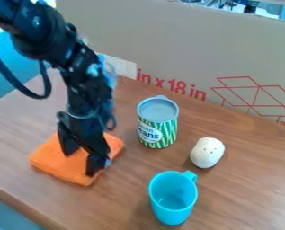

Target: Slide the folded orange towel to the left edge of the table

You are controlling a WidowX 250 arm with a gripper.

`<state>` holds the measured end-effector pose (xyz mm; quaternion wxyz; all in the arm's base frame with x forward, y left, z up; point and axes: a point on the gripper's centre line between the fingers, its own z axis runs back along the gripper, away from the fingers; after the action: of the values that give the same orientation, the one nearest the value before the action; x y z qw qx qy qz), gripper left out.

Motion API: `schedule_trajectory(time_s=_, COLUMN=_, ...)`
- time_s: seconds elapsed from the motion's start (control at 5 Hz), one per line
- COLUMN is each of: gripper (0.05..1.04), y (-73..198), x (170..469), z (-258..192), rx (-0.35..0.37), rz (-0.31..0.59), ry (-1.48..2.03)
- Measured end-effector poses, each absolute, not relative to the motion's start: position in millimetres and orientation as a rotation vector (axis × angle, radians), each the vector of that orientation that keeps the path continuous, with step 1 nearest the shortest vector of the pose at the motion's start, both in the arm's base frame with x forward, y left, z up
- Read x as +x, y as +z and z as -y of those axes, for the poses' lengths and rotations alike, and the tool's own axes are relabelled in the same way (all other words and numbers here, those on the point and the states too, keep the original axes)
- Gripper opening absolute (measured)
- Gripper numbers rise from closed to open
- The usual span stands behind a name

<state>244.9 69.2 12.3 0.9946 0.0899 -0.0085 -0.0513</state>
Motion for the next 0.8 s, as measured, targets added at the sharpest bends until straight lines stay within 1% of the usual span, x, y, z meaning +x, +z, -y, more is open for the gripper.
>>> schedule_trajectory(time_s=0.2, gripper=1.003, y=9.0, x=249.3, z=-114.5, rx=0.166, rz=-0.005, ry=0.032)
schedule_trajectory(time_s=0.4, gripper=1.003, y=5.3, x=252.5, z=-162.4, rx=0.157, rz=-0.045, ry=0.16)
schedule_trajectory(time_s=0.6, gripper=1.003, y=2.5, x=261.5, z=-201.9, rx=0.162, rz=-0.069, ry=0.24)
schedule_trajectory(time_s=0.8, gripper=1.003, y=1.3, x=260.0, z=-225.9, rx=0.159, rz=-0.126, ry=0.295)
